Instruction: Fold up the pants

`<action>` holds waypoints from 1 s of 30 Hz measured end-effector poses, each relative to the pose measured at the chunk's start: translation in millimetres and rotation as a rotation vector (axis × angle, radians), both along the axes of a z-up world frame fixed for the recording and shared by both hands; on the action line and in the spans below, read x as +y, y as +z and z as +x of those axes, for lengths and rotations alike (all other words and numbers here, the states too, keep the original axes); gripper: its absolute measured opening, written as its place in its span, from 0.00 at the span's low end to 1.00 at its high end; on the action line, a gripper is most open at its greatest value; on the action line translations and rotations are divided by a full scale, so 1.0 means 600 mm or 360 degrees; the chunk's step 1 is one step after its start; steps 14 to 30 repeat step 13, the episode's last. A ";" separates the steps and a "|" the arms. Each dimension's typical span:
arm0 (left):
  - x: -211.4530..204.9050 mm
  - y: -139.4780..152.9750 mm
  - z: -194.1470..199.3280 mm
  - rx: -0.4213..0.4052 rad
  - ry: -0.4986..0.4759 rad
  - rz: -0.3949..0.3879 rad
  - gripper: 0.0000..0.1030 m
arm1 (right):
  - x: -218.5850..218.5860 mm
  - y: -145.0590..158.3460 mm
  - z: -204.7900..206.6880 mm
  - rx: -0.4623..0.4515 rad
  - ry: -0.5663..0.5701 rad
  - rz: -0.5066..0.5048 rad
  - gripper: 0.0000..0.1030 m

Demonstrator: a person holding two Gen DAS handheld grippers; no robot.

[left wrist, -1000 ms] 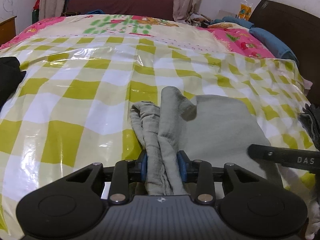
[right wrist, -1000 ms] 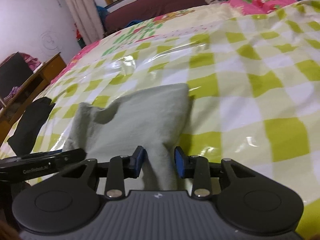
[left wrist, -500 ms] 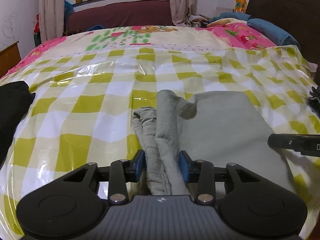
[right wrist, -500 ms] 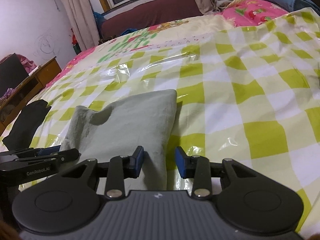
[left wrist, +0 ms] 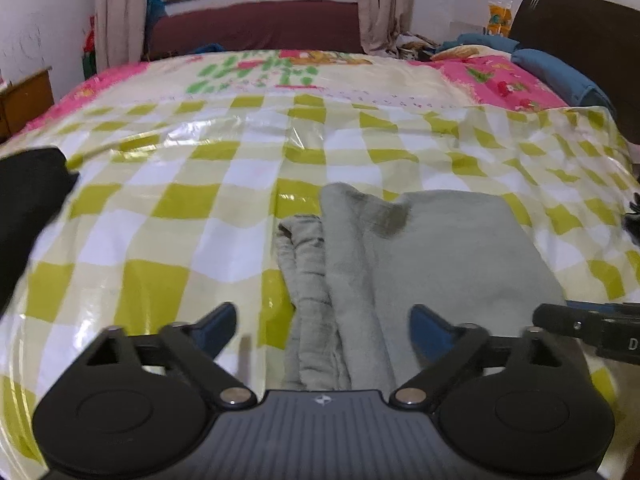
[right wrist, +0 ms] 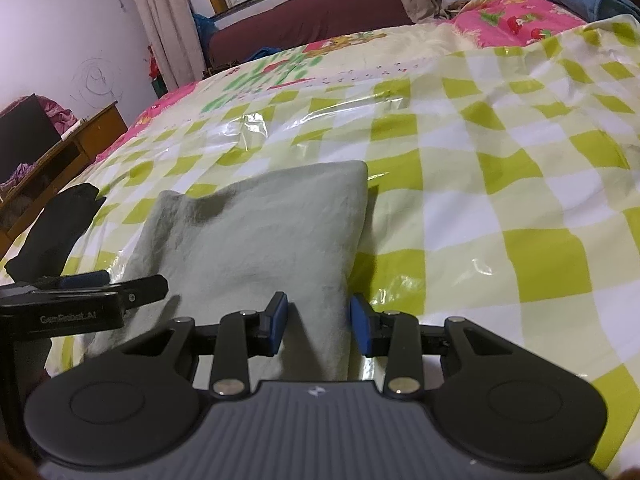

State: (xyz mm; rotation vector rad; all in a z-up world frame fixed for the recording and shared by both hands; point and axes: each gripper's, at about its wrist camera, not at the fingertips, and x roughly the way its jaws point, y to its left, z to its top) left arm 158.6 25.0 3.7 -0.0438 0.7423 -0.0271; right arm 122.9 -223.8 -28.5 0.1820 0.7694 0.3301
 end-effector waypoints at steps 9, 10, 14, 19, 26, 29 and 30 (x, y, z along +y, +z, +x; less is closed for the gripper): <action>-0.012 0.004 -0.005 -0.0060 -0.0033 0.0095 1.00 | 0.001 -0.002 -0.002 -0.0005 -0.0008 0.0001 0.36; -0.011 0.004 -0.005 -0.0060 -0.0029 0.0094 1.00 | 0.000 -0.002 -0.002 -0.0005 -0.0009 0.0003 0.36; -0.011 0.002 -0.002 -0.0027 -0.0022 0.0090 1.00 | 0.000 -0.002 -0.002 -0.0005 -0.0009 0.0003 0.36; -0.011 0.002 -0.002 -0.0027 -0.0022 0.0090 1.00 | 0.000 -0.002 -0.002 -0.0005 -0.0009 0.0003 0.36; -0.011 0.002 -0.002 -0.0027 -0.0022 0.0090 1.00 | 0.000 -0.002 -0.002 -0.0005 -0.0009 0.0003 0.36; -0.011 0.002 -0.002 -0.0027 -0.0022 0.0090 1.00 | 0.000 -0.002 -0.002 -0.0005 -0.0009 0.0003 0.36; -0.011 0.002 -0.002 -0.0027 -0.0022 0.0090 1.00 | 0.000 -0.002 -0.002 -0.0005 -0.0009 0.0003 0.36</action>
